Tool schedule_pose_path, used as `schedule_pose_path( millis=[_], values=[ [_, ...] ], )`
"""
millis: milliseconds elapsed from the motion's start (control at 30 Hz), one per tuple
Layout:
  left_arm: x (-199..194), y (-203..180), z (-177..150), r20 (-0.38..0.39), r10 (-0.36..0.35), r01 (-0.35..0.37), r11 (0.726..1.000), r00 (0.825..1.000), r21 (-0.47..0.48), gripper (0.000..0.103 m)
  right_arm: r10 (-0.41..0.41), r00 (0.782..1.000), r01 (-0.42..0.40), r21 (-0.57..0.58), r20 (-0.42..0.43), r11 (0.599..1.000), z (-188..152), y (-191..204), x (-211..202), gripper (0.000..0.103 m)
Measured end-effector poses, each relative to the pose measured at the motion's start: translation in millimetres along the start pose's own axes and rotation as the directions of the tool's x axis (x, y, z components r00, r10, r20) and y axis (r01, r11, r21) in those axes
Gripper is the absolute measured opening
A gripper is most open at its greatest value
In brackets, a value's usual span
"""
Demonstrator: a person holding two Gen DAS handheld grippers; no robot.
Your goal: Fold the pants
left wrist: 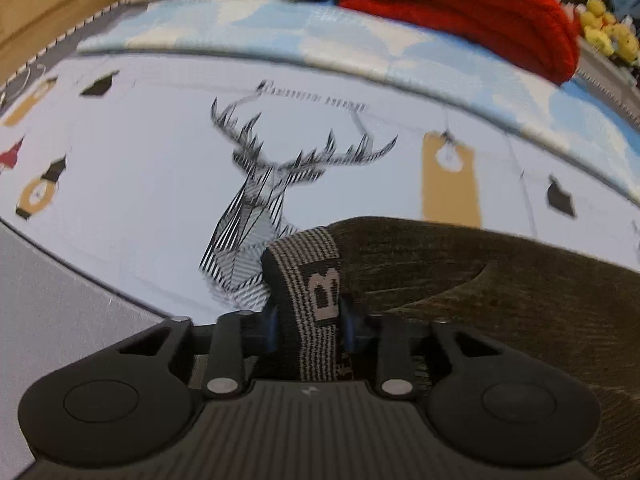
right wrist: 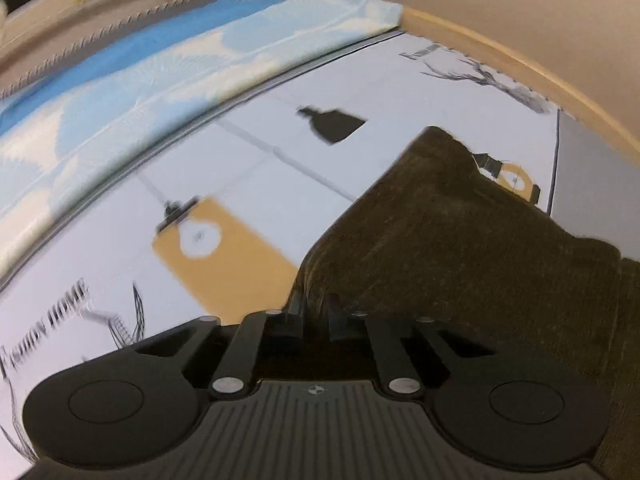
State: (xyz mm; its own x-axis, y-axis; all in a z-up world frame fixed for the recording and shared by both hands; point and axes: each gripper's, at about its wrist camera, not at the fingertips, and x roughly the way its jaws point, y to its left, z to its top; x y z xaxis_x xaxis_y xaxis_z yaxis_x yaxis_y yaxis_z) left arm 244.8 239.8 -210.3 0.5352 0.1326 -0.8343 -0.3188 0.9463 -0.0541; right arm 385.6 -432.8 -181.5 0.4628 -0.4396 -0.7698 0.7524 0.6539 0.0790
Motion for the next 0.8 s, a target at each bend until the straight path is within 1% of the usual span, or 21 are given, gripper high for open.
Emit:
schedule_pose_path(
  millis=[33,67,100,133,167,200,233,267,333,367,433,533,600,633,667,733,800],
  values=[
    [-3,-2,0,0.024,-0.009,0.009,1.0,1.0,0.01,0.031,0.036,0.997,-0.04,0.054,0.074,0.998,3,-7,-8,0.004],
    [-5,-4,1,0.04,-0.004,0.003,1.0,0.999,0.03,0.031,0.084,0.989,-0.091,0.055,0.123,0.994,4,-9,-10,0.002],
    [-4,-6,0,0.037,0.003,-0.005,0.999,0.999,0.04,0.032,0.139,0.981,-0.145,0.04,0.134,0.989,4,-11,-7,0.002],
    [-2,-6,0,0.028,0.008,-0.009,0.999,1.0,0.044,0.033,0.172,0.98,-0.176,0.034,0.097,0.984,4,-14,1,0.003],
    [0,-4,0,0.015,0.006,-0.006,0.999,1.0,0.041,0.035,0.18,0.983,-0.181,0.029,0.033,0.983,4,-19,10,0.003],
    [0,-2,1,0.008,-0.003,0.003,0.999,1.0,0.032,0.036,0.178,0.984,-0.178,0.037,-0.005,0.983,4,-28,14,0.007],
    [-1,0,3,-0.002,-0.01,0.01,1.0,1.0,0.017,0.039,0.202,0.979,-0.2,0.063,-0.013,0.978,5,-41,12,0.019],
    [-3,2,5,-0.014,-0.012,0.012,1.0,1.0,0.003,0.043,0.224,0.975,-0.223,0.07,-0.008,0.972,6,-51,7,0.027],
    [-10,4,11,-0.015,-0.02,0.019,1.0,1.0,-0.021,0.045,0.257,0.967,-0.257,0.017,0.006,0.966,7,-67,-11,0.029],
    [-14,5,12,-0.01,-0.033,0.033,0.999,0.999,-0.026,0.046,0.277,0.961,-0.277,-0.032,0.007,0.96,7,-76,-22,0.032],
    [-25,7,13,0.002,-0.05,0.05,0.998,0.999,-0.03,0.046,0.319,0.948,-0.317,-0.105,0.007,0.943,7,-94,-44,0.036],
    [-47,11,13,0.022,-0.082,0.082,0.996,0.996,-0.037,0.046,0.372,0.928,-0.363,-0.188,0.019,0.913,6,-128,-84,0.037],
    [-68,18,9,0.026,-0.137,0.138,0.989,0.99,-0.053,0.046,0.385,0.923,-0.37,-0.244,0.019,0.897,4,-148,-110,0.037],
    [-78,22,6,0.007,-0.165,0.165,0.985,0.986,-0.054,0.043,0.39,0.921,-0.372,-0.272,0.013,0.887,3,-158,-124,0.037],
    [-88,23,2,-0.02,-0.172,0.171,0.984,0.985,-0.05,0.028,0.396,0.918,-0.375,-0.296,0.013,0.879,2,-170,-138,0.037],
    [-110,28,-4,-0.061,-0.156,0.155,0.988,0.986,-0.03,0.012,0.409,0.912,-0.38,-0.323,0.025,0.867,0,-191,-163,0.037],
    [-134,31,-15,-0.072,-0.173,0.175,0.984,0.982,0.019,0.012,0.423,0.905,-0.386,-0.346,0.036,0.855,-4,-214,-184,0.036]
  ],
)
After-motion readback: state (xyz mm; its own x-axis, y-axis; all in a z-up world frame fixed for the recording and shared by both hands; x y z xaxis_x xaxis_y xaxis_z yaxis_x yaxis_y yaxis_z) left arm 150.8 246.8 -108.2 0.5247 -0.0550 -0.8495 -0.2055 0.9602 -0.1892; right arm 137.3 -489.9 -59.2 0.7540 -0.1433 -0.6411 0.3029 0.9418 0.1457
